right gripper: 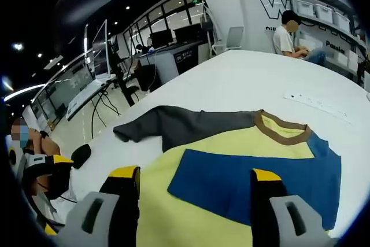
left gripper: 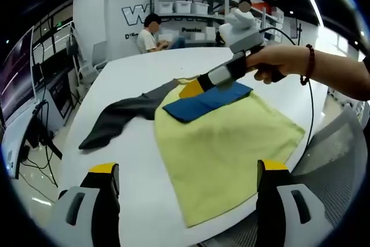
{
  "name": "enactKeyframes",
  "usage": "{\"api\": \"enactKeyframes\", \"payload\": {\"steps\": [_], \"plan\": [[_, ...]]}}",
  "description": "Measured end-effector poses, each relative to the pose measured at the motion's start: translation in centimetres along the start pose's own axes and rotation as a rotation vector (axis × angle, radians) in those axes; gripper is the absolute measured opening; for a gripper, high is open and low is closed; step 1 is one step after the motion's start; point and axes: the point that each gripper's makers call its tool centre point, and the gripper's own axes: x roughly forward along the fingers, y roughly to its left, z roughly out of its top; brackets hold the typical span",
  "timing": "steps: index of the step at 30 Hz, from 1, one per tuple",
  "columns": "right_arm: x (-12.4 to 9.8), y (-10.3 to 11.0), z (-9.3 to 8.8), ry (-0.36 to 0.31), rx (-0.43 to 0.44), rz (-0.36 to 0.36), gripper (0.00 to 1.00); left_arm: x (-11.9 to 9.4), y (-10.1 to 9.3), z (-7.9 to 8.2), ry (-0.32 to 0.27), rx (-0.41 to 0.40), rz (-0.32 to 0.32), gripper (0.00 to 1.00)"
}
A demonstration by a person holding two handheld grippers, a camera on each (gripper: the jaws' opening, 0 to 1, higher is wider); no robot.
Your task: Fold the garment on the visible template until the final outline fits inside the template.
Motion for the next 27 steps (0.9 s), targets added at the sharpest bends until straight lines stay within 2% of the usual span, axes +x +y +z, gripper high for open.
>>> {"api": "enactKeyframes", "payload": {"steps": [2, 4, 14, 15, 16, 17, 23, 27], "plan": [[-0.3, -0.6, -0.5, 0.018, 0.019, -0.001, 0.94, 0.0, -0.1, 0.0, 0.000, -0.007, -0.004, 0.98], [-0.5, -1.0, -0.6, 0.013, 0.024, -0.001, 0.99, 0.1, -0.1, 0.1, 0.002, -0.009, 0.006, 0.99], [-1.9, -4.0, -2.4, 0.038, 0.071, -0.047, 0.97, 0.0, 0.1, 0.2, 0.011, -0.010, 0.022, 0.99], [-2.6, -5.4, -2.6, 0.031, 0.077, -0.070, 0.97, 0.0, 0.1, 0.1, 0.016, -0.011, 0.023, 0.99], [-2.7, -5.6, -2.7, 0.031, 0.079, -0.072, 0.97, 0.0, 0.2, 0.1, 0.016, -0.011, 0.024, 0.99], [-3.4, -7.0, -3.0, 0.022, 0.092, -0.101, 0.97, 0.1, 0.0, 0.2, 0.012, -0.003, 0.017, 0.99], [-4.9, -9.6, -3.5, 0.007, 0.107, -0.161, 0.96, 0.4, -0.6, 0.8, 0.003, 0.024, -0.003, 0.99], [-6.1, -11.6, -4.1, -0.013, 0.150, -0.195, 0.92, 0.5, -1.0, 1.0, -0.002, 0.050, -0.016, 0.99]]}}
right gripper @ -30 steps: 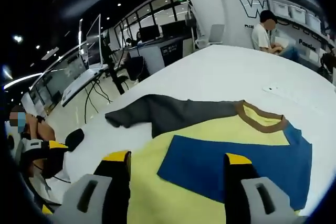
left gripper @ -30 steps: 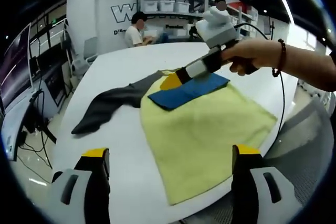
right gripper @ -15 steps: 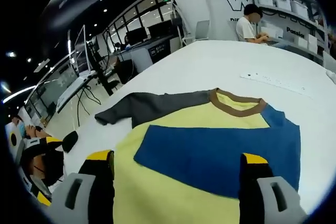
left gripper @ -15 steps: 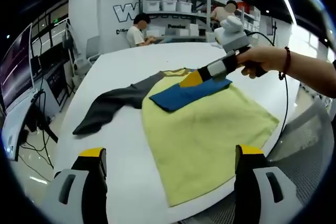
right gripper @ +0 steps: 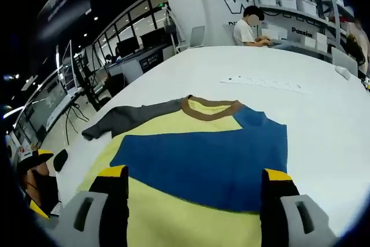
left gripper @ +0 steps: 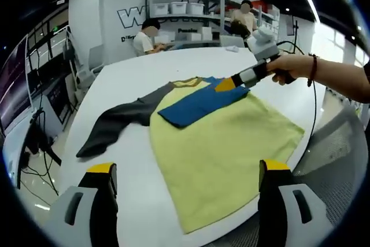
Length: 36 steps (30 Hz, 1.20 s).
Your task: Fold the garment on the visible template until the final outline fits inside the template.
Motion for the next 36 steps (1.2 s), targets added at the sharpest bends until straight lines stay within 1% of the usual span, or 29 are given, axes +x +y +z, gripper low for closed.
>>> {"api": "enactKeyframes", "payload": {"steps": [3, 6, 8, 9, 11, 12, 14, 16, 17, 18, 21, 22, 23, 24, 28, 33, 36], "plan": [[-0.4, -1.0, -0.2, -0.008, 0.001, -0.017, 0.90, 0.0, 0.0, -0.1, 0.003, 0.004, -0.004, 0.99], [-0.7, -2.3, -0.8, -0.002, 0.014, -0.042, 0.89, 0.1, 0.0, -0.1, 0.004, 0.001, -0.001, 0.99], [-0.8, -2.8, -1.2, 0.005, 0.025, -0.052, 0.87, 0.1, 0.1, -0.2, 0.004, 0.001, 0.001, 0.99], [-1.0, -3.5, -1.5, 0.000, 0.032, -0.085, 0.83, 0.0, 0.1, -0.2, 0.006, 0.001, -0.002, 0.99], [-1.0, -3.8, -1.6, -0.002, 0.019, -0.093, 0.77, 0.0, 0.1, -0.3, 0.008, 0.004, -0.007, 0.99], [-1.1, -4.6, -2.3, 0.015, 0.011, -0.124, 0.73, 0.0, 0.0, -0.3, 0.013, 0.008, -0.008, 0.99], [-1.1, -4.9, -2.5, 0.019, 0.015, -0.132, 0.66, 0.0, 0.0, -0.4, 0.013, 0.010, -0.008, 0.99], [-1.2, -5.3, -2.8, 0.011, 0.025, -0.140, 0.57, 0.1, 0.0, -0.4, 0.015, 0.011, -0.008, 0.98], [-1.4, -6.1, -3.3, 0.003, 0.076, -0.164, 0.52, 0.1, -0.1, -0.4, 0.014, 0.010, -0.012, 0.98], [-1.4, -6.3, -3.5, 0.008, 0.080, -0.167, 0.46, 0.1, -0.1, -0.3, 0.009, 0.007, -0.013, 0.97], [-1.5, -6.7, -4.1, 0.019, 0.079, -0.178, 0.40, 0.0, -0.1, -0.3, 0.002, 0.003, -0.013, 0.97], [-1.6, -7.0, -4.5, 0.022, 0.093, -0.184, 0.39, 0.0, 0.0, -0.3, 0.002, -0.001, -0.010, 0.97], [-1.6, -7.1, -4.5, 0.021, 0.095, -0.185, 0.37, 0.0, 0.0, -0.4, 0.002, -0.001, -0.009, 0.97], [-1.8, -7.4, -4.4, 0.006, 0.102, -0.197, 0.34, 0.0, 0.1, -0.5, 0.006, 0.000, -0.008, 0.96], [-2.0, -7.7, -4.5, 0.004, 0.128, -0.203, 0.22, 0.0, 0.0, -0.9, 0.018, 0.002, -0.008, 0.96], [-2.1, -8.1, -4.9, 0.016, 0.083, -0.225, 0.10, 0.0, 0.0, -0.9, 0.021, 0.000, -0.006, 0.95], [-2.2, -8.2, -5.0, 0.008, 0.078, -0.229, 0.08, -0.1, 0.0, -1.0, 0.025, 0.004, -0.007, 0.95]]}}
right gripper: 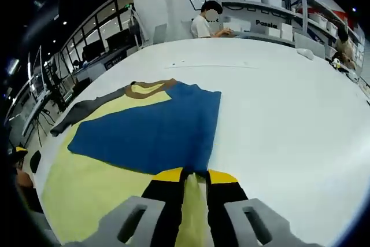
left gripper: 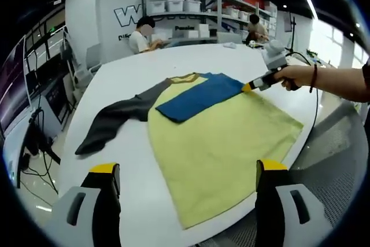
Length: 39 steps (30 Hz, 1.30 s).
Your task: Fold the garment on the visible template until the final outline fits inside the template.
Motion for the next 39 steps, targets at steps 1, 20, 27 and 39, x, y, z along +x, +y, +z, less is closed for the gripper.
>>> {"api": "enactKeyframes", "payload": {"steps": [1, 20, 27, 39], "plan": [[0.0, 0.0, -0.1, 0.004, -0.019, 0.000, 0.07, 0.0, 0.0, 0.0, -0.001, 0.002, 0.000, 0.95], [-0.3, -2.7, 0.1, 0.035, -0.234, -0.058, 0.02, -0.1, 0.0, -0.6, 0.014, -0.010, -0.003, 0.95], [-0.4, -3.9, 0.2, 0.039, -0.221, -0.061, 0.02, -0.1, 0.2, -0.8, 0.018, -0.015, -0.003, 0.94], [-0.7, -6.3, 0.2, 0.048, -0.172, -0.069, 0.02, 0.1, 0.3, -1.0, 0.026, -0.026, -0.003, 0.94]]}}
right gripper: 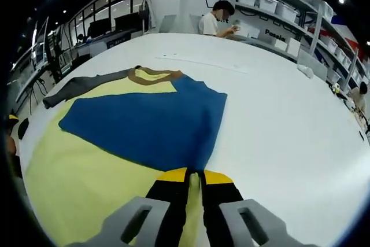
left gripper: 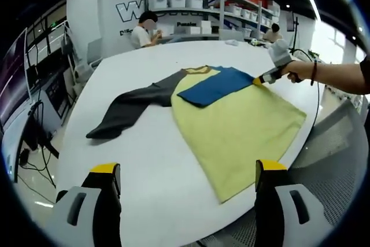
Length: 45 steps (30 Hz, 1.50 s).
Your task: Fold the garment on the visible template until the final outline fits inside the template.
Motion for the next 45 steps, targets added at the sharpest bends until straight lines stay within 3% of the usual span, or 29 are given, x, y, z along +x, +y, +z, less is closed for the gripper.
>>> {"api": "enactKeyframes", "payload": {"steps": [20, 28, 30, 35, 38, 45], "plan": [[-0.4, -3.4, -0.7, 0.038, -0.021, -0.057, 0.01, 0.1, 0.1, -0.4, 0.014, -0.019, 0.006, 0.93], [-0.3, -3.4, -0.6, 0.027, -0.035, -0.056, 0.01, 0.2, 0.3, -0.3, 0.011, -0.032, 0.012, 0.93], [-0.4, -3.5, -0.6, 0.004, 0.029, -0.051, 0.02, 0.3, 0.3, -0.3, 0.012, -0.032, 0.010, 0.92], [-1.2, -3.8, -0.4, -0.027, 0.079, -0.043, 0.19, 0.4, 0.2, -0.1, 0.013, -0.028, 0.005, 0.93], [-1.7, -3.6, 0.9, -0.102, 0.147, -0.020, 0.33, 0.4, 0.2, 0.0, 0.012, -0.029, 0.002, 0.93], [-3.7, -2.2, 2.5, -0.168, 0.132, 0.045, 0.60, 0.5, -0.1, 0.2, 0.013, -0.027, -0.009, 0.94]]}}
